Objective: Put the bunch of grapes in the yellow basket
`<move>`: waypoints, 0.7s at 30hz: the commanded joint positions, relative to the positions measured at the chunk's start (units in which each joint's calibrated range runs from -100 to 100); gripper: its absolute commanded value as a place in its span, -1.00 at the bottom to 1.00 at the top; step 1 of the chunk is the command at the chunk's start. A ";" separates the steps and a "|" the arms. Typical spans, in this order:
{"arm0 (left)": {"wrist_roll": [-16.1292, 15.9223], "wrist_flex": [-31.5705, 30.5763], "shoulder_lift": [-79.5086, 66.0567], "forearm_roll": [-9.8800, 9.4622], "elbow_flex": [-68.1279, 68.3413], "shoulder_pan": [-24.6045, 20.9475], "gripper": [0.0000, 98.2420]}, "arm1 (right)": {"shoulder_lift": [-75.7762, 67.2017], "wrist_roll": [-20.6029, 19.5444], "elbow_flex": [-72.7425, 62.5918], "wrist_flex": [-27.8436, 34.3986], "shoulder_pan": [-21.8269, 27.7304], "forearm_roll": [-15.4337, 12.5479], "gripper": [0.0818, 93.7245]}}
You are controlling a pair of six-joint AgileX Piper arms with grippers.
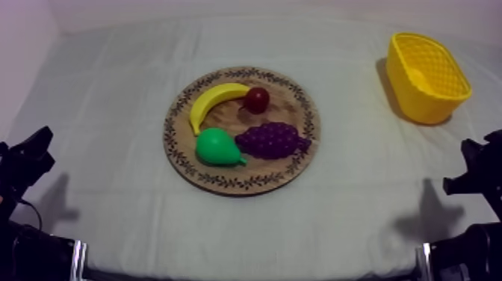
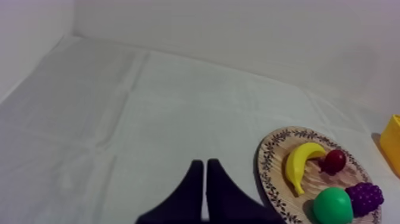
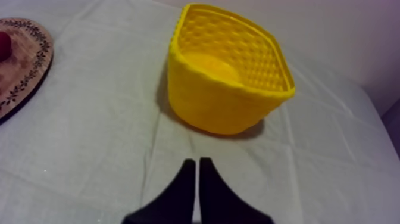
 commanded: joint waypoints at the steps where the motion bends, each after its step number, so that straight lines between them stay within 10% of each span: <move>1: -0.06 -0.05 0.00 -0.03 -0.03 0.00 -1.00 | 0.01 -4.78 0.02 -2.58 0.60 -0.38 -0.99; 21: -0.06 -0.05 0.00 -0.03 -0.03 0.00 -1.00 | 1.04 -1.36 -1.88 -1.97 2.08 -1.16 -0.99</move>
